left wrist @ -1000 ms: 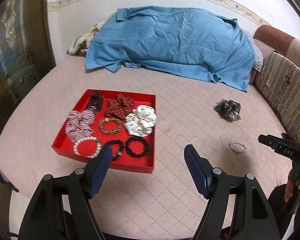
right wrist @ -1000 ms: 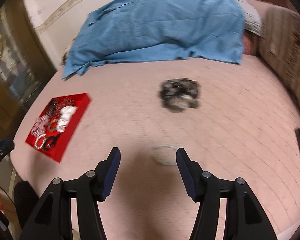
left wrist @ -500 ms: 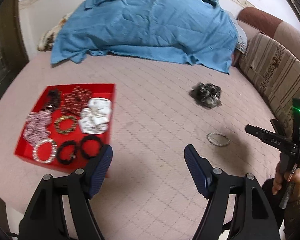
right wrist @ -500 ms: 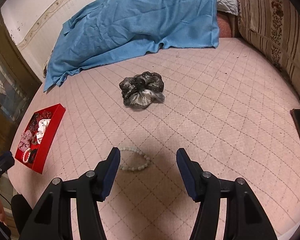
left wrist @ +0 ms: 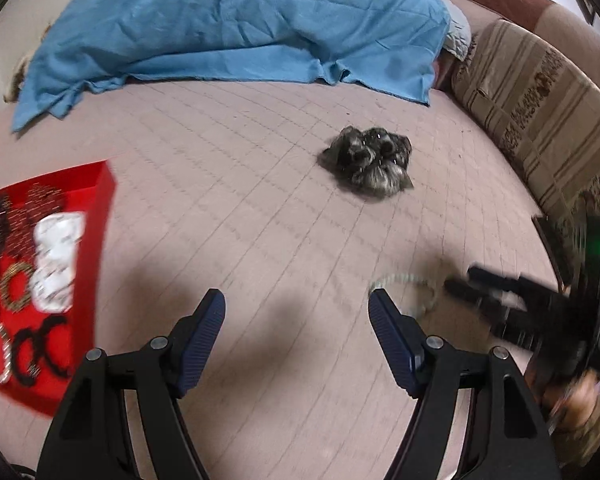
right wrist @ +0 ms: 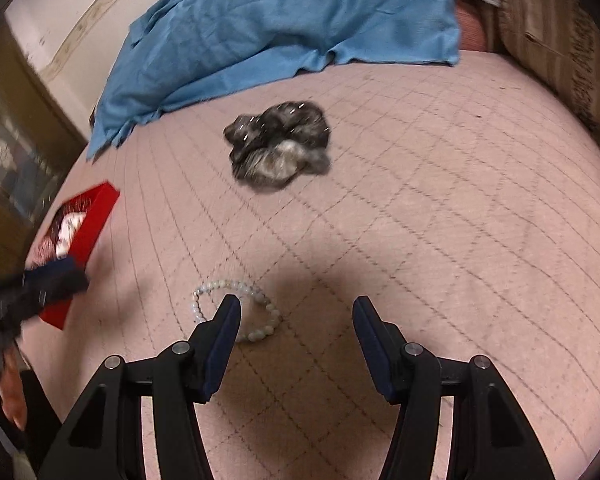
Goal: Organize jewelry
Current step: 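Move both tools toward the grey sheer scrunchie and pale bead bracelet, then grasp the grey sheer scrunchie with the left tool while the right tool grasps the bead bracelet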
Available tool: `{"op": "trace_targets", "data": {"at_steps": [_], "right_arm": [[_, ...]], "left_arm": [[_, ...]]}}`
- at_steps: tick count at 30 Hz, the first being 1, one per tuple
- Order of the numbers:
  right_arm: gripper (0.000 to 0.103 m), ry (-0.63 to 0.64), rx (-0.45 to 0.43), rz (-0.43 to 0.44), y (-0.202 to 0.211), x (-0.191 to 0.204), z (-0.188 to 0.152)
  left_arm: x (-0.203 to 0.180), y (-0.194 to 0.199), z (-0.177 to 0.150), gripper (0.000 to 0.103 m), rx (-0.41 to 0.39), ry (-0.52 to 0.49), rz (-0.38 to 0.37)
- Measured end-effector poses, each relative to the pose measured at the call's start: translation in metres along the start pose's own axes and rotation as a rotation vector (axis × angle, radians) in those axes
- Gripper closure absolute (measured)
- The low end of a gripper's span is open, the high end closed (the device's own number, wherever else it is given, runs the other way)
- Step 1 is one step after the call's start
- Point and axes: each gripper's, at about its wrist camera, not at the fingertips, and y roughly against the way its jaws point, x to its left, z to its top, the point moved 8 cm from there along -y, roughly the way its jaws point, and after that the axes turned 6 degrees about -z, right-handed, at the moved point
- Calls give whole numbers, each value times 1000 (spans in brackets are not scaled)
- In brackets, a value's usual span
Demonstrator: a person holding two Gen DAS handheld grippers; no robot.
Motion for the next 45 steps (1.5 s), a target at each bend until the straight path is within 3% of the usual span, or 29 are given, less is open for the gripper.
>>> {"op": "trace_targets", "data": {"at_steps": [14,27,31,33,34,35,38,45], "right_arm": [[42,198,-49,-44,-21,34,-5],[64,286,-83,-96,-27,45,-6],[74,315,-89,-97,-27,50,-7],[81,321,-89,-85,-27,52,-7],[87,325,-89,-79,-26,53,-7],[89,330,-89,-76,-26,55,-8],[96,332,-91,-65,-25,57,-9],[96,236,-75,0,-20,53,-10]], "left_arm": [[-20,-90,84,30,40,42,-93],[-28,-144,106,30,78,112,-184],[-30,-145,106,30,65,90,-162],[-31,-145,104,47,73,70,-147],[-32,-146,102,73,86,59,-146],[-32,-146,101,79,99,59,-150],[-29,-138,98,86,97,73,-166],[-19,-99,83,88,72,70,-148]]}}
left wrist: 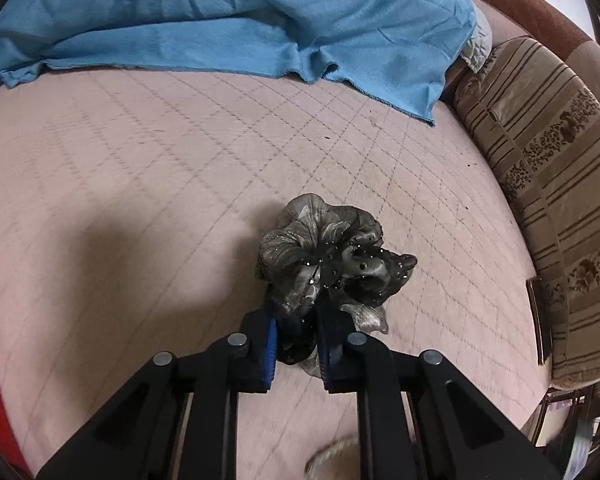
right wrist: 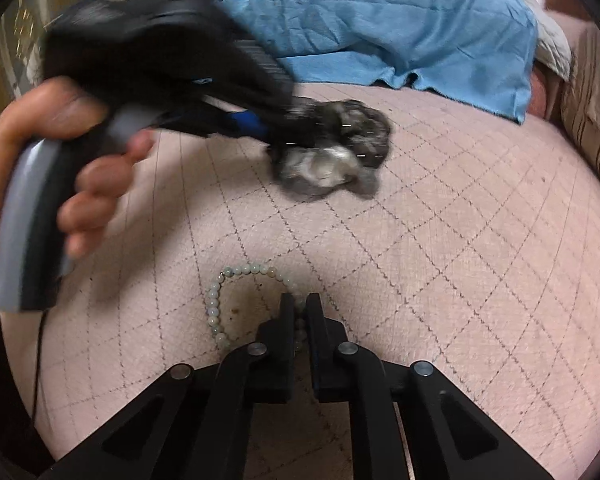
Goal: Organize jewelry
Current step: 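Grasp the grey sheer scrunchie with the left tool while the right tool grasps the bead bracelet, then carry the grey scrunchie and bead bracelet over the red tray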
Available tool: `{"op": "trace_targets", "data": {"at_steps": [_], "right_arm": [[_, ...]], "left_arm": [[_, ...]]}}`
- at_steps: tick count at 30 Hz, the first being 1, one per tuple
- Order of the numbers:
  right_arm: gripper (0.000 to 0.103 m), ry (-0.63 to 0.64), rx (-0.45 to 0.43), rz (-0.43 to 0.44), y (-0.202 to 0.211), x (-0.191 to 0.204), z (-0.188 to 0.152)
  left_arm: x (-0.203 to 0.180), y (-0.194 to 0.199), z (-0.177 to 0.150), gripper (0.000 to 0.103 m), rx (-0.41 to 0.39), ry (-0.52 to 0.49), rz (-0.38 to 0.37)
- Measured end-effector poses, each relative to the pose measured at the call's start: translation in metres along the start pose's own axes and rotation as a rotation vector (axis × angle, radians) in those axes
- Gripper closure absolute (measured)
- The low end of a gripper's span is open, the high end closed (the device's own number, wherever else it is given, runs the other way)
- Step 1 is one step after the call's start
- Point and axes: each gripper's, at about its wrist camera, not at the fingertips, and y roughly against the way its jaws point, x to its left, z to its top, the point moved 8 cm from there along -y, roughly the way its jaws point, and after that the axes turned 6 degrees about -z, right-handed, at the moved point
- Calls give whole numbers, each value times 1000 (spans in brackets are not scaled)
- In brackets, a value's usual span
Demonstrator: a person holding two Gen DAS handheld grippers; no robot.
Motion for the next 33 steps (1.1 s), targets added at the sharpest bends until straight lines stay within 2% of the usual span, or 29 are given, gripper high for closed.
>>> {"op": "trace_targets", "data": {"at_steps": [8,14,24,33], "right_arm": [[96,-67,4,20,8,-2,-3],[96,-76,-26,-7,23,-3,7],[96,-58,-73,-12,58,22,18],[96,-11,-118,-2,89,54,27]], "left_arm": [[6,63,-36,87,-53,34,-37],[17,105,-67,87,-100,46,8],[29,160,-111,87,-159,35,96],[25,194,-130,87,-215,-8,154]]}}
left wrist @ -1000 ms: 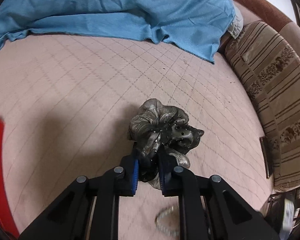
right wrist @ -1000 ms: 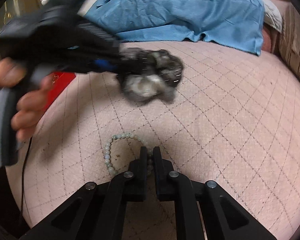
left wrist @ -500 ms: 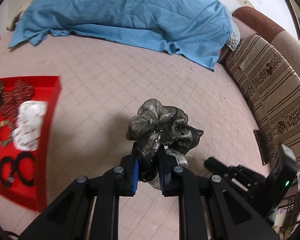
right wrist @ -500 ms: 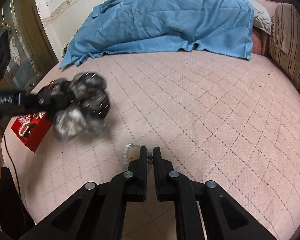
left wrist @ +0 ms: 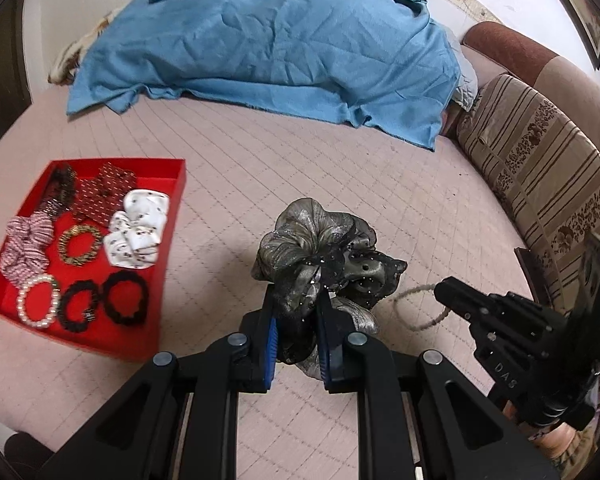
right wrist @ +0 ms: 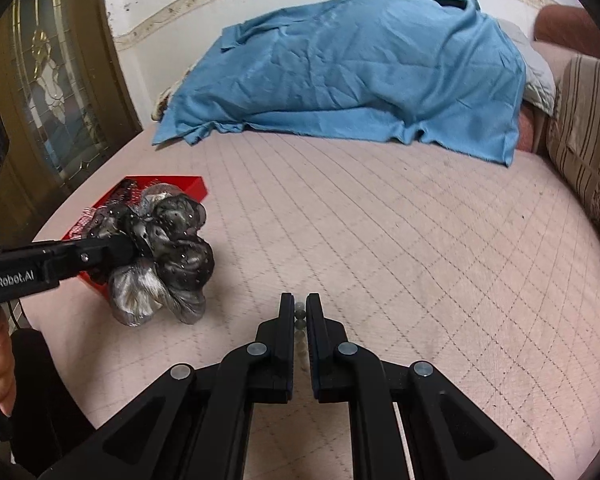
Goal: Organize jewelry
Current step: 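Carry the grey scrunchie and bead bracelet over the red tray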
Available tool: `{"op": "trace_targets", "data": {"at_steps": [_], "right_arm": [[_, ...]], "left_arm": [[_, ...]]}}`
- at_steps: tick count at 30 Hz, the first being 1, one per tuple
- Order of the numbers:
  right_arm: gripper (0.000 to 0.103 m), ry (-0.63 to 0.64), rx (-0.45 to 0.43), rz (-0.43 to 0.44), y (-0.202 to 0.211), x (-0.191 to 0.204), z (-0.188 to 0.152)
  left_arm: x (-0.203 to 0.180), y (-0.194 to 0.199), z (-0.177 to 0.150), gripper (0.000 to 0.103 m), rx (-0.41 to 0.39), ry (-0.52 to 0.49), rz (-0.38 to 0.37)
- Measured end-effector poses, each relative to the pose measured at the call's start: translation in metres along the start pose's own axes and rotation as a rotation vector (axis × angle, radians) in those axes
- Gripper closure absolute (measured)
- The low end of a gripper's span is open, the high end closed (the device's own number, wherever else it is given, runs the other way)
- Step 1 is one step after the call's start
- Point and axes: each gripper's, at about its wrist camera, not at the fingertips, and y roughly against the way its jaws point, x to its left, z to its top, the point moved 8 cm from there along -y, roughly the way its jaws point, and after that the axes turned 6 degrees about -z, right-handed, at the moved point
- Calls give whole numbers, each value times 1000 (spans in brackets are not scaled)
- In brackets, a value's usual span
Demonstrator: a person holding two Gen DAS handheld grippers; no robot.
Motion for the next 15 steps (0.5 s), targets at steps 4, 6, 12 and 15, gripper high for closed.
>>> {"op": "trace_targets", "data": {"at_steps": [4,6,12,15], "right_arm": [[96,13,-17,7,11,11,8],[96,21,-25,7,15,17,11],[96,37,-45,14,28,31,18],[96,47,-50,18,32,40,21]], "left_arm": [[1,13,0,87,-25,-20,27],[2,19,1,87,-36,-27,41],[9,31,0,87,-52,-24,79],[14,35,-1,87,-54,-20,104]]}}
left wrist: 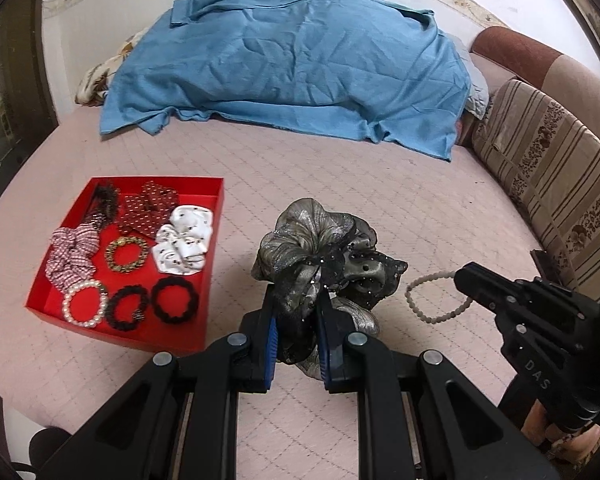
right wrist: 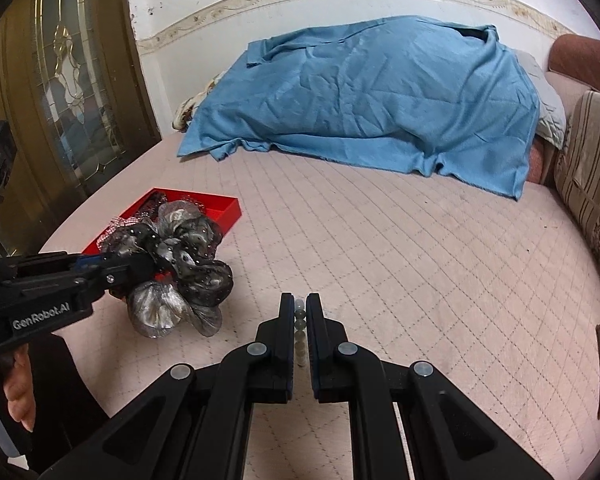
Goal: Organize jewelry
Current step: 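Carry the grey scrunchie and bead bracelet over the red tray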
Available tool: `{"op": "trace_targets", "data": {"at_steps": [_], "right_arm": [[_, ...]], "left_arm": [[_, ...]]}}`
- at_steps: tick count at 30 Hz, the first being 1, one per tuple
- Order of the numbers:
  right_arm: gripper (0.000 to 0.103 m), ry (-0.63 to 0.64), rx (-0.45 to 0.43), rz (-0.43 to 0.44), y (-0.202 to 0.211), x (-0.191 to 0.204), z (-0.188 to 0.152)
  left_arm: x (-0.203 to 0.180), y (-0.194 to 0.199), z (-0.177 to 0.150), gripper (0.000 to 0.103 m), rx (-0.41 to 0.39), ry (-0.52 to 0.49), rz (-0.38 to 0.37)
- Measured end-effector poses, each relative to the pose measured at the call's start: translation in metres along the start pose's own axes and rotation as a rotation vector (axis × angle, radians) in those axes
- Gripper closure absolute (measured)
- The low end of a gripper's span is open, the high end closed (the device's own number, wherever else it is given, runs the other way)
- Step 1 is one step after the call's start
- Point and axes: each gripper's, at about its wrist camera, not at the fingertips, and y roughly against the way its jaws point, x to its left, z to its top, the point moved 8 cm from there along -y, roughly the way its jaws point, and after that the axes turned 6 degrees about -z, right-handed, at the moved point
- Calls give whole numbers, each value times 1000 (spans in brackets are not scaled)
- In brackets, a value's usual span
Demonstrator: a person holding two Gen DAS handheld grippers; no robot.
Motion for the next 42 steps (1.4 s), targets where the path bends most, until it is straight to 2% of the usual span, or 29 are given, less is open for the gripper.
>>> {"op": "trace_targets", "data": {"at_steps": [8,16,42], "right_arm": [[96,36,-11,14,4,23,9],[96,27,0,38,3,38,17],[96,84,45,110,-23,101,45]], "left_arm": [[21,10,-3,87,-16,18,72],[39,17,-3,87,-29,44,101],[108,21,-14,87,-34,175,123]]}}
